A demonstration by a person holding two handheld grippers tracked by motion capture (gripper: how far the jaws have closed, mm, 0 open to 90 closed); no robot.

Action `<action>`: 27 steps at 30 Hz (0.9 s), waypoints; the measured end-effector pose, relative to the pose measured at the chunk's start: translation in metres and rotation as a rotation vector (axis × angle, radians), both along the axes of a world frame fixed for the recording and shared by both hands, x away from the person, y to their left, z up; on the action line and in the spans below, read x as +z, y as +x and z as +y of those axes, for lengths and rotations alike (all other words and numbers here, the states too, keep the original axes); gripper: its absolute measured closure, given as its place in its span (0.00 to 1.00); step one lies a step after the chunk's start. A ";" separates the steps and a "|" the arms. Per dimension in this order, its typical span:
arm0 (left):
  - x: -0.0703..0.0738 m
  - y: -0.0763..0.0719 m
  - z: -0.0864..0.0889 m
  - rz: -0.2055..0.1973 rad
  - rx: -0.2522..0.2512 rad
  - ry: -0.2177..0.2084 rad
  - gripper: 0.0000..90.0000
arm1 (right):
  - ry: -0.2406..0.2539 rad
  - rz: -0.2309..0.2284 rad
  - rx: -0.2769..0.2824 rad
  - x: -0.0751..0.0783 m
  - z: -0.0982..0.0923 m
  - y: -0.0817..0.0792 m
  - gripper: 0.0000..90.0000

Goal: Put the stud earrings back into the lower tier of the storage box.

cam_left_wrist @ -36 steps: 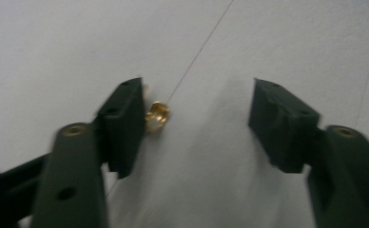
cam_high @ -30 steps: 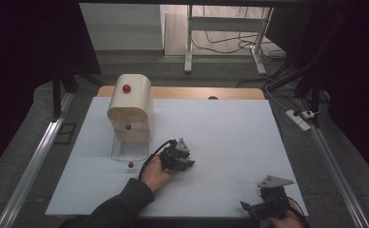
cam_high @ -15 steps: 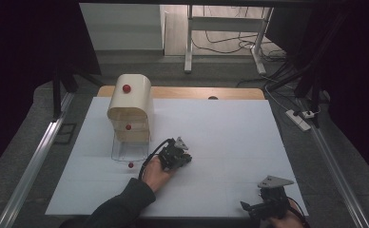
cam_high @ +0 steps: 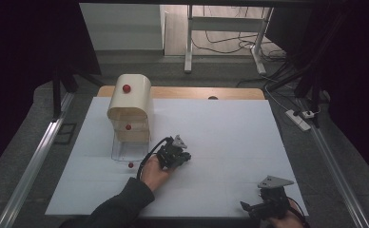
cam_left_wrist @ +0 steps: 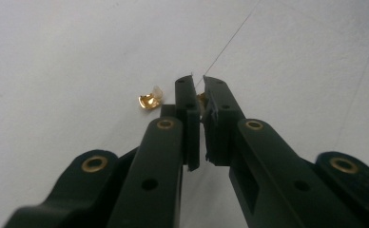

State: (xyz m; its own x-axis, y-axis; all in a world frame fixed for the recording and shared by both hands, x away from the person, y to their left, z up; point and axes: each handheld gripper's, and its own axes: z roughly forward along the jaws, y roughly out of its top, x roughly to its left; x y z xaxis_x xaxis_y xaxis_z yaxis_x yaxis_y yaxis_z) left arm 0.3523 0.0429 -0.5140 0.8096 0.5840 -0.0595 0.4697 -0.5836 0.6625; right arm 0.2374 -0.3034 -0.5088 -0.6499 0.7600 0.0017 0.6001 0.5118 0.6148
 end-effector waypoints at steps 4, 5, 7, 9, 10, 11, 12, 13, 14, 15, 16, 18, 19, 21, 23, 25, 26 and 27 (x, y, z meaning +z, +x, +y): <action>0.008 -0.003 0.004 -0.009 0.002 -0.009 0.94 | 0.000 -0.002 0.001 0.000 0.000 0.000 0.00; 0.010 -0.004 0.006 -0.009 0.004 -0.013 0.94 | -0.001 -0.003 0.002 0.000 0.000 0.000 0.00; 0.013 -0.005 0.009 -0.007 0.008 -0.018 0.94 | -0.001 -0.006 0.001 0.000 0.000 0.000 0.00; 0.016 -0.006 0.011 -0.002 0.007 -0.018 0.94 | -0.001 -0.006 0.002 0.000 0.000 0.000 0.00; 0.017 -0.007 0.012 -0.003 0.011 -0.023 0.94 | -0.001 -0.006 0.002 0.000 0.000 0.000 0.00; 0.019 -0.008 0.013 -0.004 0.009 -0.021 0.93 | -0.002 -0.007 0.003 0.000 0.000 0.000 0.00; 0.020 -0.008 0.014 -0.002 0.009 -0.022 0.93 | -0.001 -0.006 0.003 0.000 0.000 0.000 0.00; 0.022 -0.009 0.016 0.001 0.009 -0.024 0.93 | -0.002 -0.006 0.003 0.000 0.000 0.000 0.00; 0.024 -0.010 0.017 0.002 0.010 -0.025 0.93 | -0.002 -0.007 0.003 0.000 0.000 0.000 0.00; 0.025 -0.010 0.018 0.001 0.010 -0.028 0.93 | -0.002 -0.007 0.004 0.000 0.000 0.000 0.00; 0.027 -0.010 0.020 0.004 0.009 -0.029 0.93 | -0.002 -0.007 0.004 0.000 0.000 0.000 0.00; 0.030 -0.011 0.024 0.006 0.009 -0.032 0.93 | -0.002 -0.007 0.004 0.000 0.000 0.000 0.00; 0.031 -0.011 0.025 0.008 0.013 -0.036 0.93 | -0.002 -0.007 0.004 0.000 0.000 0.000 0.00; 0.033 -0.012 0.030 0.013 0.014 -0.043 0.93 | -0.002 -0.007 0.005 0.000 0.000 0.000 0.00; 0.036 -0.013 0.034 0.016 0.016 -0.048 0.93 | -0.002 -0.005 0.007 0.000 0.000 0.000 0.00; 0.039 -0.014 0.038 0.015 0.022 -0.057 0.93 | -0.002 -0.005 0.007 0.000 0.000 0.000 0.00; 0.040 -0.014 0.040 0.015 0.023 -0.059 0.93 | -0.003 -0.005 0.008 0.000 0.000 0.000 0.00; 0.041 -0.015 0.043 0.015 0.026 -0.063 0.93 | -0.003 -0.005 0.008 0.000 0.000 0.000 0.00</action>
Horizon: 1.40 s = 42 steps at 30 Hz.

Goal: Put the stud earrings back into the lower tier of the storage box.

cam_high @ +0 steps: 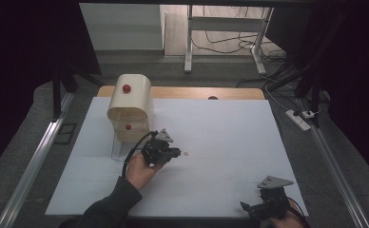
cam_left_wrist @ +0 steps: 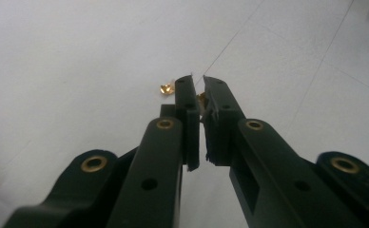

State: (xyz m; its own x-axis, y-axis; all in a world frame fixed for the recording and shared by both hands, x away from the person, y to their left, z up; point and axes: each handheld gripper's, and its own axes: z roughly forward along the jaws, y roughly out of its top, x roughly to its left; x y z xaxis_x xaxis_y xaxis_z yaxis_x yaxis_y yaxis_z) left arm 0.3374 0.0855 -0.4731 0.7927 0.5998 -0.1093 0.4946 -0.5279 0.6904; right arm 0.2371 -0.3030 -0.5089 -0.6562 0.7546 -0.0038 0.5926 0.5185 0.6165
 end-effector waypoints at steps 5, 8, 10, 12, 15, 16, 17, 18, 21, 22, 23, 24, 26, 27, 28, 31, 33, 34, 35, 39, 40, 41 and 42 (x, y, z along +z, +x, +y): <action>0.002 -0.001 0.012 0.005 0.008 -0.005 0.93 | 0.000 0.000 0.001 0.000 0.000 0.000 0.00; 0.001 -0.002 0.020 0.012 0.019 -0.014 0.93 | 0.000 -0.001 0.002 0.000 0.000 0.000 0.00; 0.001 -0.002 0.025 0.012 0.027 -0.018 0.93 | 0.000 -0.001 0.003 0.000 0.000 0.000 0.00; 0.002 -0.002 0.030 0.015 0.036 -0.024 0.93 | 0.000 -0.001 0.004 0.000 0.000 0.000 0.00; 0.004 -0.003 0.037 0.012 0.047 -0.032 0.93 | 0.000 -0.001 0.004 0.000 0.000 0.000 0.00; 0.005 -0.004 0.039 0.012 0.052 -0.036 0.93 | 0.000 -0.001 0.004 0.000 0.000 0.000 0.00; 0.006 -0.004 0.042 0.012 0.056 -0.038 0.93 | 0.001 -0.001 0.004 0.000 0.000 0.000 0.00; 0.007 -0.005 0.045 0.012 0.063 -0.041 0.93 | 0.000 0.000 0.004 0.000 0.000 0.000 0.00; 0.010 -0.006 0.054 0.009 0.080 -0.049 0.93 | 0.004 -0.003 0.000 0.000 0.000 0.000 0.00; 0.010 -0.006 0.057 0.008 0.087 -0.051 0.93 | 0.005 -0.002 0.000 0.000 0.000 0.000 0.00; 0.011 -0.007 0.060 0.007 0.093 -0.053 0.93 | 0.007 -0.001 -0.001 0.000 0.000 0.000 0.00; 0.011 -0.007 0.063 0.006 0.098 -0.054 0.93 | 0.008 0.000 -0.002 0.000 0.000 0.000 0.00; 0.012 -0.008 0.069 0.005 0.108 -0.057 0.93 | 0.008 0.004 -0.001 0.000 -0.001 0.000 0.00; 0.012 -0.008 0.072 0.004 0.113 -0.056 0.93 | 0.009 0.004 -0.001 0.000 -0.001 0.000 0.00; 0.012 -0.009 0.074 0.003 0.119 -0.057 0.93 | 0.008 0.004 0.000 0.000 -0.001 0.000 0.00; 0.012 -0.010 0.082 0.002 0.136 -0.060 0.93 | 0.009 0.003 0.000 0.000 -0.001 0.000 0.00; 0.012 -0.011 0.087 0.003 0.148 -0.061 0.93 | 0.010 0.004 -0.001 0.000 -0.001 0.000 0.00; 0.011 -0.011 0.089 0.003 0.153 -0.061 0.93 | 0.009 0.005 0.000 0.001 -0.001 0.000 0.00; 0.011 -0.012 0.092 0.004 0.160 -0.060 0.93 | 0.010 0.004 0.000 0.000 -0.001 0.000 0.00; 0.009 -0.013 0.101 0.004 0.184 -0.055 0.93 | 0.009 0.001 -0.001 0.000 0.000 0.000 0.00; 0.009 -0.013 0.103 0.004 0.190 -0.056 0.93 | 0.009 0.001 -0.001 0.000 0.000 0.000 0.00; 0.009 -0.013 0.105 0.004 0.195 -0.056 0.93 | 0.009 0.001 -0.001 0.000 0.000 0.000 0.00; 0.009 -0.013 0.107 0.003 0.200 -0.054 0.93 | 0.008 0.004 0.001 0.000 -0.001 0.000 0.00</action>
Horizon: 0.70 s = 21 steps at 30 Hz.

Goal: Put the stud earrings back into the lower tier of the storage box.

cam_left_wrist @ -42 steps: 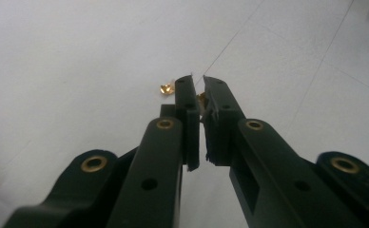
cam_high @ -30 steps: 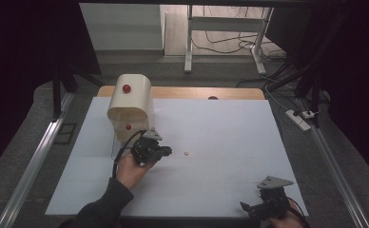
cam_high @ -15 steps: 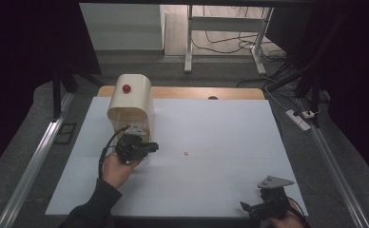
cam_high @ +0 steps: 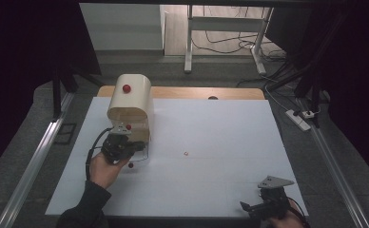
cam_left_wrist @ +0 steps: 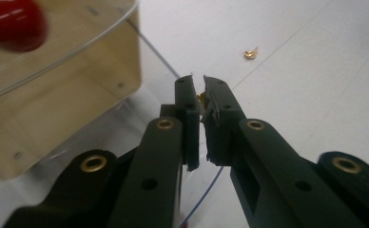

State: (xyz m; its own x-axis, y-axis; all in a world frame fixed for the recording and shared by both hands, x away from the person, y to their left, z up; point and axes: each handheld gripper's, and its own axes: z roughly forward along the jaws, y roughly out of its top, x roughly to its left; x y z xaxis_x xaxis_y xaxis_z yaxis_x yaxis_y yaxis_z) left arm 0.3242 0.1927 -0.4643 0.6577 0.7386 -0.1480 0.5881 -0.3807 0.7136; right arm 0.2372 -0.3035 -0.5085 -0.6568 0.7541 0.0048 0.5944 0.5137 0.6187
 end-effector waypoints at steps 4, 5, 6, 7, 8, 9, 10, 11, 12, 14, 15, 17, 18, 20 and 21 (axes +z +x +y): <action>-0.002 0.000 0.005 -0.003 0.017 0.014 0.93 | 0.000 -0.002 -0.001 0.000 0.000 0.000 0.00; -0.003 0.000 0.006 -0.002 0.021 0.020 0.93 | -0.001 -0.002 -0.001 0.000 0.000 0.000 0.00; -0.004 0.001 0.006 0.000 0.026 0.026 0.93 | -0.001 -0.002 -0.001 0.000 0.000 0.000 0.00; -0.006 0.001 0.007 0.001 0.029 0.029 0.93 | -0.001 -0.002 -0.001 0.000 0.000 0.000 0.00; -0.007 0.002 0.008 0.005 0.033 0.033 0.93 | -0.002 -0.003 0.000 0.000 0.000 0.000 0.00; -0.009 0.002 0.009 0.009 0.035 0.036 0.93 | -0.002 -0.003 0.000 0.000 0.000 0.000 0.00; -0.010 0.003 0.009 0.014 0.038 0.039 0.92 | -0.002 -0.002 0.001 0.000 0.000 0.000 0.00; -0.012 0.003 0.010 0.018 0.043 0.043 0.92 | -0.002 -0.002 0.001 0.000 0.000 0.000 0.00; -0.014 0.004 0.010 0.024 0.044 0.046 0.92 | -0.002 -0.002 0.001 0.000 0.000 0.000 0.00; -0.018 0.006 0.011 0.035 0.048 0.054 0.92 | -0.003 -0.002 0.001 0.000 0.000 0.000 0.00; -0.019 0.006 0.011 0.039 0.049 0.058 0.92 | -0.003 -0.003 0.002 0.000 0.000 0.000 0.00; -0.022 0.007 0.012 0.048 0.050 0.062 0.92 | -0.004 -0.002 0.002 0.000 0.000 0.000 0.00; -0.023 0.008 0.012 0.050 0.055 0.061 0.91 | -0.004 -0.002 0.002 0.000 0.000 0.000 0.00; -0.024 0.008 0.013 0.051 0.058 0.061 0.90 | -0.004 -0.002 0.003 0.000 0.000 0.000 0.00; -0.024 0.008 0.014 0.050 0.060 0.058 0.89 | -0.004 -0.001 0.003 0.000 0.001 0.000 0.00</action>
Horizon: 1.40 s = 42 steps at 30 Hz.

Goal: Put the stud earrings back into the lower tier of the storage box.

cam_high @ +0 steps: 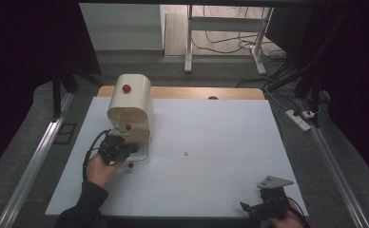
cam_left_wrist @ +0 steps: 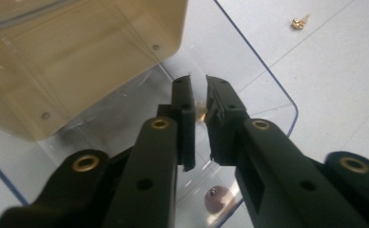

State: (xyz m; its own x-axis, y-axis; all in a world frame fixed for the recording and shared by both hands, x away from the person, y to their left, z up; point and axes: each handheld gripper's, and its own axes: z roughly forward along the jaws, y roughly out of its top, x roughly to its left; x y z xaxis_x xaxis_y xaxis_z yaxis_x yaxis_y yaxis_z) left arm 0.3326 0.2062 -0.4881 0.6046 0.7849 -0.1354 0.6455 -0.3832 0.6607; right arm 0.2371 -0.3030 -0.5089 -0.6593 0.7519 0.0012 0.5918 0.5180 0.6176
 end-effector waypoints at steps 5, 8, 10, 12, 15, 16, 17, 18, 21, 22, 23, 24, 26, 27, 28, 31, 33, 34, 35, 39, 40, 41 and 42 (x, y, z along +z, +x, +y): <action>0.001 0.000 0.001 -0.009 0.006 -0.007 0.83 | -0.001 0.000 0.001 0.000 0.000 0.000 0.00; 0.002 0.000 0.001 -0.011 0.006 -0.005 0.80 | -0.001 0.001 0.001 0.000 0.000 0.000 0.00; 0.003 0.000 0.001 -0.014 0.005 -0.010 0.78 | -0.002 0.001 0.002 0.000 0.000 0.000 0.00; 0.005 -0.001 0.001 -0.021 0.004 -0.011 0.77 | -0.003 0.002 0.002 0.000 0.000 0.000 0.00; 0.007 -0.002 0.000 -0.026 -0.005 -0.018 0.73 | -0.004 0.006 0.004 0.000 0.000 0.000 0.00; 0.008 -0.002 -0.001 -0.029 -0.006 -0.018 0.72 | -0.006 0.004 0.002 0.000 0.001 0.000 0.00; 0.009 -0.002 -0.001 -0.031 -0.008 -0.020 0.71 | -0.005 0.003 0.006 0.000 0.000 0.000 0.00; 0.009 -0.002 -0.002 -0.032 -0.012 -0.023 0.69 | -0.007 0.002 0.007 0.000 0.000 0.000 0.00; 0.012 -0.003 -0.003 -0.039 -0.020 -0.026 0.66 | -0.005 0.004 0.006 0.000 0.000 0.000 0.00; 0.012 -0.003 -0.004 -0.041 -0.023 -0.030 0.65 | -0.006 0.002 0.004 0.000 0.001 0.000 0.00; 0.013 -0.004 -0.004 -0.045 -0.027 -0.033 0.63 | -0.007 0.002 0.004 0.000 0.001 0.000 0.00; 0.014 -0.004 -0.004 -0.047 -0.030 -0.036 0.62 | -0.007 0.002 0.004 0.000 0.001 0.000 0.00; 0.015 -0.005 -0.005 -0.054 -0.037 -0.041 0.60 | -0.005 0.004 0.006 0.000 0.000 0.000 0.00; 0.016 -0.005 -0.006 -0.055 -0.041 -0.042 0.59 | -0.005 0.006 0.004 0.000 0.000 0.000 0.00; 0.017 -0.005 -0.006 -0.059 -0.044 -0.043 0.57 | -0.005 0.006 0.004 0.000 0.000 0.000 0.00; 0.019 -0.006 -0.009 -0.068 -0.059 -0.052 0.53 | -0.004 0.004 0.001 0.000 0.000 0.000 0.00; 0.021 -0.006 -0.011 -0.073 -0.065 -0.052 0.51 | -0.002 0.002 0.002 0.000 0.000 0.000 0.00; 0.021 -0.007 -0.012 -0.073 -0.069 -0.055 0.49 | -0.002 0.002 0.002 0.000 0.000 0.000 0.00; 0.021 -0.007 -0.013 -0.074 -0.074 -0.058 0.48 | -0.001 0.002 0.001 0.000 0.000 0.000 0.00; 0.023 -0.007 -0.017 -0.077 -0.084 -0.069 0.42 | 0.000 0.002 0.001 0.000 0.000 0.000 0.00; 0.024 -0.007 -0.018 -0.079 -0.086 -0.069 0.40 | -0.001 0.002 0.001 0.000 0.000 0.000 0.00; 0.024 -0.008 -0.019 -0.080 -0.087 -0.072 0.39 | 0.000 0.002 0.001 0.000 0.000 0.000 0.00; 0.024 -0.008 -0.020 -0.079 -0.090 -0.074 0.37 | 0.000 0.002 0.001 0.000 0.000 0.000 0.00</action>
